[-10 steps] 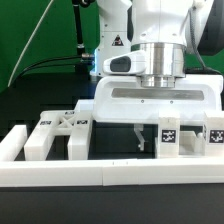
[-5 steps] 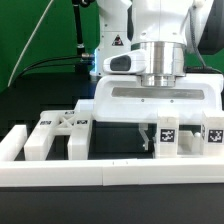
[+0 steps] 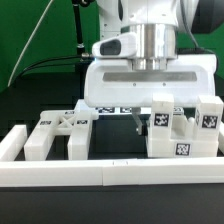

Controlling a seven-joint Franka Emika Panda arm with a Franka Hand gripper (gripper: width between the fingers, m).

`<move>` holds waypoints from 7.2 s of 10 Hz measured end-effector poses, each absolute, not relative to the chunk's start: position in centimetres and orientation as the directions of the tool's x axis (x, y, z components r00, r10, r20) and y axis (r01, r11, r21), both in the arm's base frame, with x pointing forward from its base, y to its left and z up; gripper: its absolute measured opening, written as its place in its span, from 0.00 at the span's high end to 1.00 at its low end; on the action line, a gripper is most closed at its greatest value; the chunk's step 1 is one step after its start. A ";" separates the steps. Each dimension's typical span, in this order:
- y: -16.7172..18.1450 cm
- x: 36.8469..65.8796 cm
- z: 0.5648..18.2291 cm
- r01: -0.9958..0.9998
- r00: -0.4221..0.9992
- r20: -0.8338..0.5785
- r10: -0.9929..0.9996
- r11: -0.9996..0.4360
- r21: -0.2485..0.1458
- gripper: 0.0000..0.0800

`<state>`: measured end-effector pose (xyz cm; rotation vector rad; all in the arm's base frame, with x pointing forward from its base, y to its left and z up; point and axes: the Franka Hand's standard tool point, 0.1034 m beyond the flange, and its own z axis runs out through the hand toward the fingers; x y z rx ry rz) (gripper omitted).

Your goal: Assemble chair

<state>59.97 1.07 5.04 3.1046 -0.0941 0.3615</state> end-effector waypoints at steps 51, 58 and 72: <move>-9.7 57.9 12.1 -0.052 0.834 -0.551 -0.027 -0.998 -0.029 0.19; -12.6 53.4 9.2 -0.087 0.992 -0.090 -0.084 -0.996 -0.024 0.19; -7.6 56.7 5.0 -0.058 0.998 -0.007 -0.058 -0.998 -0.005 0.19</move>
Offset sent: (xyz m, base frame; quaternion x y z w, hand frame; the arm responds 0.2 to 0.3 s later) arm 0.0079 -0.0089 0.0110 -0.0426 -0.1995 -0.0583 0.9772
